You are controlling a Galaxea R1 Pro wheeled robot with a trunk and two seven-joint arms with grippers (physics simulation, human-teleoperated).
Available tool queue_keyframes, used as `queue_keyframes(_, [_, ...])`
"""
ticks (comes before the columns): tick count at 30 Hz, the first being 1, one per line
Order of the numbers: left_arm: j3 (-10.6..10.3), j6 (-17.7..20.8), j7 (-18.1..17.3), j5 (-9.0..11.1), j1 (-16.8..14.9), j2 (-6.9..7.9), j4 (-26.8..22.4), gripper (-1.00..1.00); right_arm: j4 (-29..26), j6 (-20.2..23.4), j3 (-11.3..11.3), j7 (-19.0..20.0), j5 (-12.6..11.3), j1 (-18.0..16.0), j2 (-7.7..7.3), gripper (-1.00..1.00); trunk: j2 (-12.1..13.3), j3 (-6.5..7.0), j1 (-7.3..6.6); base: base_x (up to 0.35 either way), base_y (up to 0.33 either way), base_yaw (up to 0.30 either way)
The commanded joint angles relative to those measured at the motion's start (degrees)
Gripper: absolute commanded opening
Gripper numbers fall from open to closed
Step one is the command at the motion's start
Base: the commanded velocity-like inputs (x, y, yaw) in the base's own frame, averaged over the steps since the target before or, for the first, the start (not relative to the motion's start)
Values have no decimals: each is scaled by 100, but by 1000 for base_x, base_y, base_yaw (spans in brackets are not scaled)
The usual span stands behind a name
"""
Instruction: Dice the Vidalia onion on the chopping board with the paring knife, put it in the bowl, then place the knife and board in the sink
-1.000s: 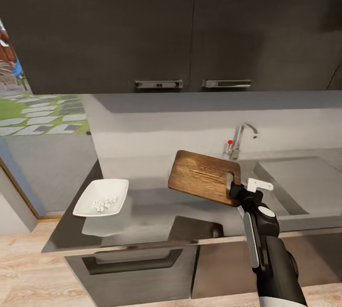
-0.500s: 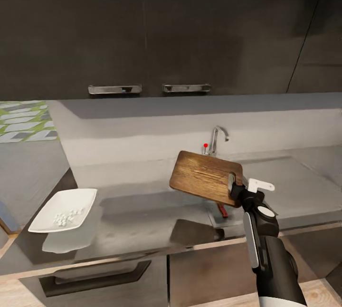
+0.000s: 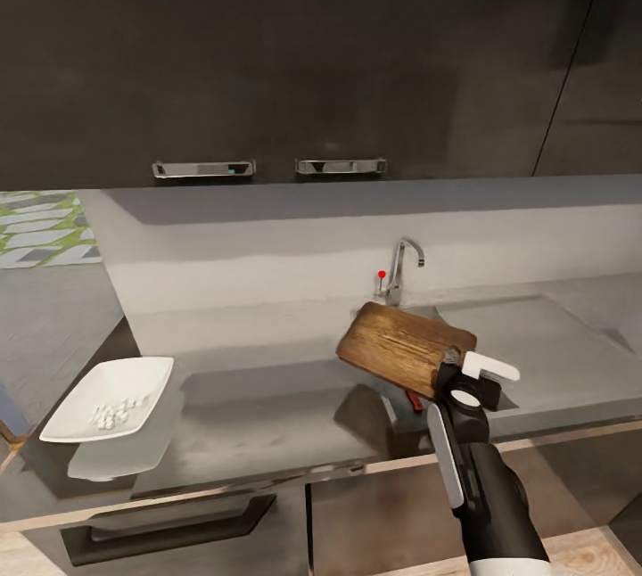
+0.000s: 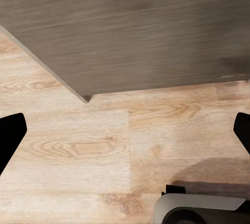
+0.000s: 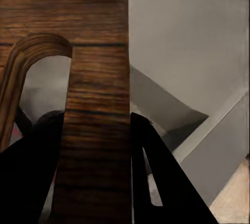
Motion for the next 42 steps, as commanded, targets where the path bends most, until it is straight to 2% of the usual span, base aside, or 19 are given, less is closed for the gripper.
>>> queue_keyframes(1, [-49, -3, 54, 1, -3, 3, -8, 100, 5, -12, 1, -417, -477, -7, 4, -100, -13, -13, 4, 0, 0, 0])
queue_keyframes(3, [-49, -3, 54, 1, -3, 3, -7, 100, 15, -183, 2, -926, -1133, -7, 4, -100, -13, -13, 4, 0, 0, 0])
queue_keyframes(4, [-49, -3, 54, 1, -3, 3, -6, 100, 20, -483, 2, -1249, -1574, -7, 4, -100, -13, -13, 4, 0, 0, 0])
queue_keyframes(6, [-49, -3, 54, 1, -3, 3, -11, 100, 40, -1037, 59, -1719, -1949, -8, 4, -100, -13, -13, 4, 0, 0, 0])
queue_keyframes(7, [-49, -3, 54, 0, -3, 3, -13, 100, 33, -1205, 204, -2051, -2046, -11, 4, -100, -13, -13, 4, 0, 0, 0])
queue_keyframes(11, [-49, -3, 54, 0, -3, 3, -13, 100, 9, -1354, 437, -3028, -2175, -31, 4, -100, -13, -13, 4, 0, 0, 0])
queue_keyframes(14, [-49, -3, 54, 1, -3, 3, -14, 100, -57, -1369, 491, -3336, -2190, -37, 4, -100, -13, -13, 4, 0, 0, 0])
queue_keyframes(19, [-51, -3, 54, 1, -3, 3, -14, 100, -281, -1349, 699, -4148, -2200, -37, 4, -100, -13, -13, 4, 0, 0, 0])
queue_keyframes(22, [-50, -3, 54, 1, -3, 8, -13, 100, -547, -1108, 726, -4619, -2339, -34, 4, -100, -13, -13, 4, 0, 0, 0])
queue_keyframes(25, [-54, -8, 54, 1, -3, 11, -14, 100, -645, -951, 738, -4754, -2786, -35, 4, -100, -13, -13, 4, 3, 0, 0])
queue_keyframes(27, [-43, -5, 56, 3, -3, 13, -11, 100, -656, -926, 760, -4772, -2982, -34, 4, -100, -13, -15, 4, 121, 0, 0])
queue_keyframes(32, [-33, -3, 61, 10, -3, 12, -13, 100, -660, -915, 888, -4780, -3080, -34, 4, -100, -13, -49, 4, 216, -118, 0])
queue_keyframes(42, [-32, -3, 61, 10, -3, 20, -9, 100, -652, -921, 913, -4775, -3096, -35, 4, -100, -13, -138, 4, 75, -74, 0])
